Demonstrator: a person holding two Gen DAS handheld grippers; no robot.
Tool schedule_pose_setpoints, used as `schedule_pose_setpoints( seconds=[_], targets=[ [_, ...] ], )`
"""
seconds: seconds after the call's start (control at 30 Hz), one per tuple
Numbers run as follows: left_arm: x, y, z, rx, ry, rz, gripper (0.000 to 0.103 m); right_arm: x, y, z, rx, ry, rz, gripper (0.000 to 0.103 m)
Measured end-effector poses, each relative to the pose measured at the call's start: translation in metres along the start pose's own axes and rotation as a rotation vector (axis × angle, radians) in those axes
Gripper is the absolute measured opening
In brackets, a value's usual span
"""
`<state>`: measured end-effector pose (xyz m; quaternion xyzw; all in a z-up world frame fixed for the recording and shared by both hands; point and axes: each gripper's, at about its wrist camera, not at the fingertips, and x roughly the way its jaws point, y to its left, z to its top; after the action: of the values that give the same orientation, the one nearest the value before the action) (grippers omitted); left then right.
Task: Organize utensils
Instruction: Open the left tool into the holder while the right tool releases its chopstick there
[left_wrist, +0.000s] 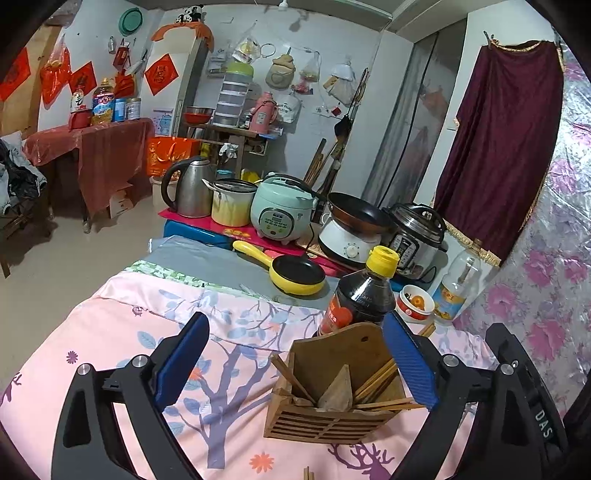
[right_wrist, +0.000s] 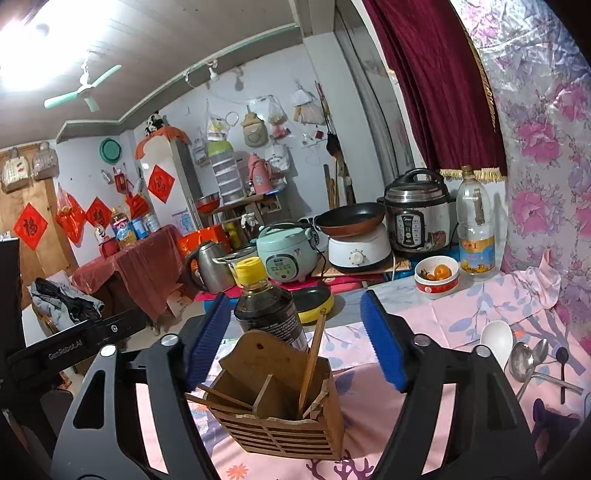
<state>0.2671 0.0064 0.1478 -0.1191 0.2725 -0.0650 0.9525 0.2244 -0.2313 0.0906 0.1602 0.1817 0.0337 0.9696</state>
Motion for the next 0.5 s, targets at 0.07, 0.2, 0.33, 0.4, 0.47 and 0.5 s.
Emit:
schedule_pose_setpoints(
  seconds=[0.07,0.2,0.33,0.4,0.47,0.5],
  targets=[
    [-0.003,-0.001,0.0,0.005,-0.008,0.005,0.093,-0.003,0.003,0.0,-0.007,-0.002,-0.001,0.075],
    [-0.015,-0.004,-0.001,0.026,-0.046,0.036,0.093,-0.008,0.004,-0.003,-0.005,0.007,0.009,0.075],
    [-0.032,-0.008,-0.007,0.042,-0.073,0.061,0.095,-0.019,0.007,-0.009,-0.013,0.023,0.009,0.076],
    [-0.043,-0.011,-0.013,0.055,-0.085,0.068,0.095,-0.027,0.009,-0.013,-0.014,0.03,0.007,0.076],
    [-0.053,-0.014,-0.02,0.077,-0.096,0.08,0.097,-0.037,0.01,-0.015,-0.012,0.037,0.013,0.076],
    [-0.061,-0.018,-0.026,0.105,-0.11,0.103,0.097,-0.042,0.01,-0.017,-0.014,0.038,0.014,0.076]
  ],
)
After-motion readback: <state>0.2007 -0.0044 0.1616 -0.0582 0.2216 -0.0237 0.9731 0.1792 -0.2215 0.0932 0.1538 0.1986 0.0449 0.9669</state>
